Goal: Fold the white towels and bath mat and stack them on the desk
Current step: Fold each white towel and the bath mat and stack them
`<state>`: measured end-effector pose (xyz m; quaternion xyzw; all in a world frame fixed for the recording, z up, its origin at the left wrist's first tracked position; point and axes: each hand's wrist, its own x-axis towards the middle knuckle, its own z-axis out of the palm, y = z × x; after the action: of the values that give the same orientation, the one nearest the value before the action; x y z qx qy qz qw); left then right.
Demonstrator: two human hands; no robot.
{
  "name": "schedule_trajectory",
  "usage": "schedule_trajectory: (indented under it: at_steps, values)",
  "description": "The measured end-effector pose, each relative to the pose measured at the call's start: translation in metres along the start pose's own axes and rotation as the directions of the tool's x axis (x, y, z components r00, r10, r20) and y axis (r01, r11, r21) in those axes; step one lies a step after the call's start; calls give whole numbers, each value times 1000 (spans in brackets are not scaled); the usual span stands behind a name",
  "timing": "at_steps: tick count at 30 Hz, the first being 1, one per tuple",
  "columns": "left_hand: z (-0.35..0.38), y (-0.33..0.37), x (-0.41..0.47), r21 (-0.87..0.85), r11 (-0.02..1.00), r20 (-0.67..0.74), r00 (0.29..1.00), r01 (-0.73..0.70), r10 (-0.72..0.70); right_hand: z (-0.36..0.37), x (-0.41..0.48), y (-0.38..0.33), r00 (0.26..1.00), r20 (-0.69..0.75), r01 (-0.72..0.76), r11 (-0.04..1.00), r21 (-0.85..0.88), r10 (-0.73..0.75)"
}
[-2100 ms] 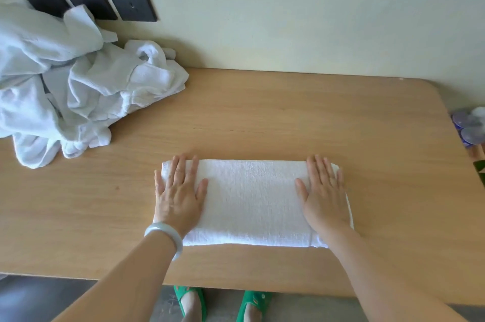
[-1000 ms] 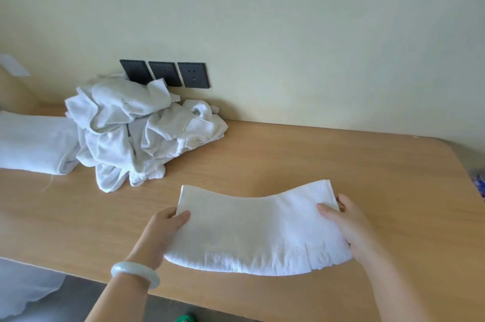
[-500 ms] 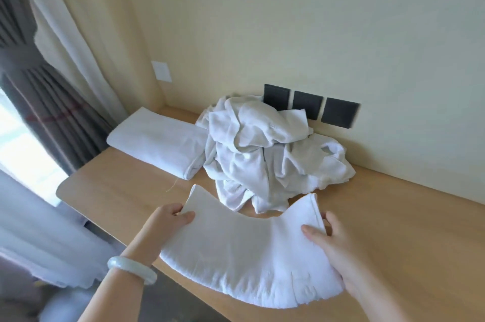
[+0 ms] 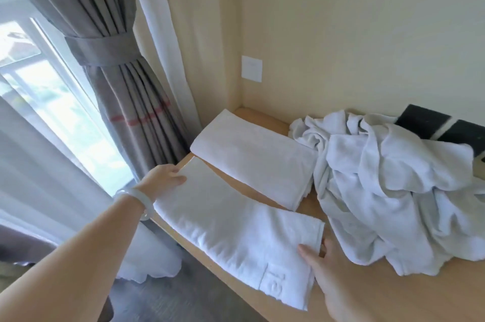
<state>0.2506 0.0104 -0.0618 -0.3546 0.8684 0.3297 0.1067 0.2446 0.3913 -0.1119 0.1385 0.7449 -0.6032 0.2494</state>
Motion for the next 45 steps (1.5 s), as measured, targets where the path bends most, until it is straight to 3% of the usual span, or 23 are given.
schedule_trajectory:
  at_steps: [2, 4, 9, 16, 18, 19, 21, 23, 24, 28, 32, 38, 45]
  values:
    - [8, -14, 15, 236, 971, -30, 999, 32, -25, 14, 12, 11, 993, -44, -115, 986, -120, 111]
    - [27, -26, 19, 367, 930, -38, 999, 5, 10, 25, 16, 18, 978, -105, -201, 958, -205, 183]
    - [71, -45, 9, 485, 833, -11, 951, -266, 310, 40, 28, 24, 958, -205, -252, 931, -262, 201]
    - [102, -72, 13, 469, 827, 98, 949, -311, 301, 48, 35, 18, 979, -169, -183, 875, -448, 118]
    - [98, -76, 22, 488, 814, 102, 946, -316, 306, 51, 37, 20, 964, -250, -94, 751, -653, -96]
    - [95, -76, 26, 496, 808, 110, 946, -318, 304, 55, 38, 23, 946, -221, -19, 637, -771, -239]
    - [90, -77, 34, 512, 798, 130, 947, -319, 295, 75, 37, 30, 901, 9, 193, 385, -903, -433]
    - [85, -79, 38, 523, 788, 144, 946, -323, 292, 99, 35, 39, 851, 262, 370, 166, -914, -456]
    - [84, -80, 39, 526, 786, 147, 945, -325, 293, 109, 36, 44, 838, 328, 413, 115, -903, -436]
    - [77, -78, 44, 539, 788, 144, 954, -298, 262, 135, 49, 54, 885, 341, 389, 103, -915, -316]
    - [79, -67, 44, 573, 765, 44, 943, -294, 329, 142, 62, 47, 889, 339, 377, 73, -923, -307]
    - [89, -71, 48, 520, 817, 150, 968, -249, 200, 148, 65, 38, 824, 415, 449, -1, -893, -386]
    - [90, -73, 49, 507, 828, 138, 971, -238, 195, 120, 48, 53, 843, 461, 499, 79, -863, -278]
